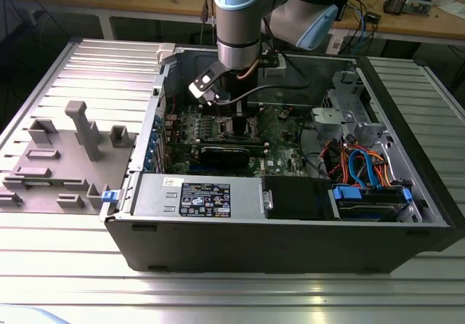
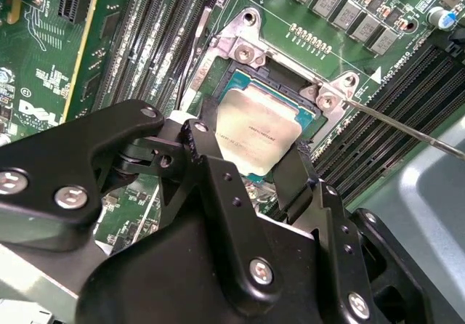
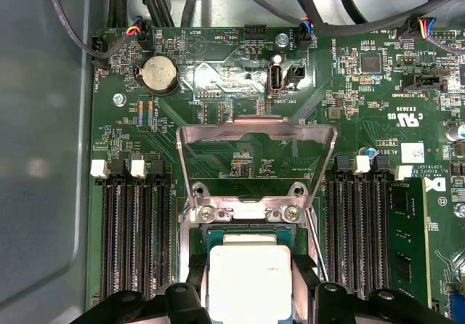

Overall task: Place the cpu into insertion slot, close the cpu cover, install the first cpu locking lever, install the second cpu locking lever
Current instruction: 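Place the cpu into insertion slot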

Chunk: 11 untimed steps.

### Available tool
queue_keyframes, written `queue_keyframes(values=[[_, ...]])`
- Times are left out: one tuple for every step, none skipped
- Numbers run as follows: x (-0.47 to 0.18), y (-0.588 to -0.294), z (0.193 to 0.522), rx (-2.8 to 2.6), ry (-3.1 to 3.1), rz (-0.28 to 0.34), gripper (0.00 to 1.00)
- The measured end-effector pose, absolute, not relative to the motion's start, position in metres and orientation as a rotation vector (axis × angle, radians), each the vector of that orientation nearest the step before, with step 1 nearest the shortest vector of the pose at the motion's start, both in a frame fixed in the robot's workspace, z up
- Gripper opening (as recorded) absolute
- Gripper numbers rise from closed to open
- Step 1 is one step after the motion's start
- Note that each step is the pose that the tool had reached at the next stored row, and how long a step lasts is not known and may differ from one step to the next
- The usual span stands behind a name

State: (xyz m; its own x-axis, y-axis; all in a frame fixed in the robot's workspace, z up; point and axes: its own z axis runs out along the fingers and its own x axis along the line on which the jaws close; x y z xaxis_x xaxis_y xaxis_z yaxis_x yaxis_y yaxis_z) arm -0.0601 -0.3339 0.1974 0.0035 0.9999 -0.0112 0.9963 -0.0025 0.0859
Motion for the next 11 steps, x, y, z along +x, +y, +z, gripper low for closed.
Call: queue_keyframes(values=[[-0.0601, -0.3339, 0.1974, 2.175, 2.169, 0.081, 0.55], [-0.0601, -0.3339, 0.1974, 2.175, 2.169, 0.081, 0.62], [-0.0601, -0.3339, 0.1974, 2.175, 2.169, 0.081, 0.62], [-0.0601, -0.3339, 0.1974, 2.175, 2.169, 0.081, 0.62], [-0.06, -0.3339, 0.1974, 2.175, 2.169, 0.081, 0.62], [-0.0595, -0.3339, 0.1974, 2.175, 2.169, 0.081, 0.62], [-0.0593, -0.3339, 0.1974, 2.175, 2.169, 0.081, 0.62], [-0.0592, -0.3339, 0.1975, 2.175, 2.169, 0.08, 0.62], [-0.0592, -0.3338, 0.198, 2.176, 2.169, 0.08, 0.62], [-0.0591, -0.3338, 0.1988, 2.176, 2.169, 0.079, 0.62], [-0.0592, -0.3339, 0.2008, 2.176, 2.17, 0.079, 0.62]])
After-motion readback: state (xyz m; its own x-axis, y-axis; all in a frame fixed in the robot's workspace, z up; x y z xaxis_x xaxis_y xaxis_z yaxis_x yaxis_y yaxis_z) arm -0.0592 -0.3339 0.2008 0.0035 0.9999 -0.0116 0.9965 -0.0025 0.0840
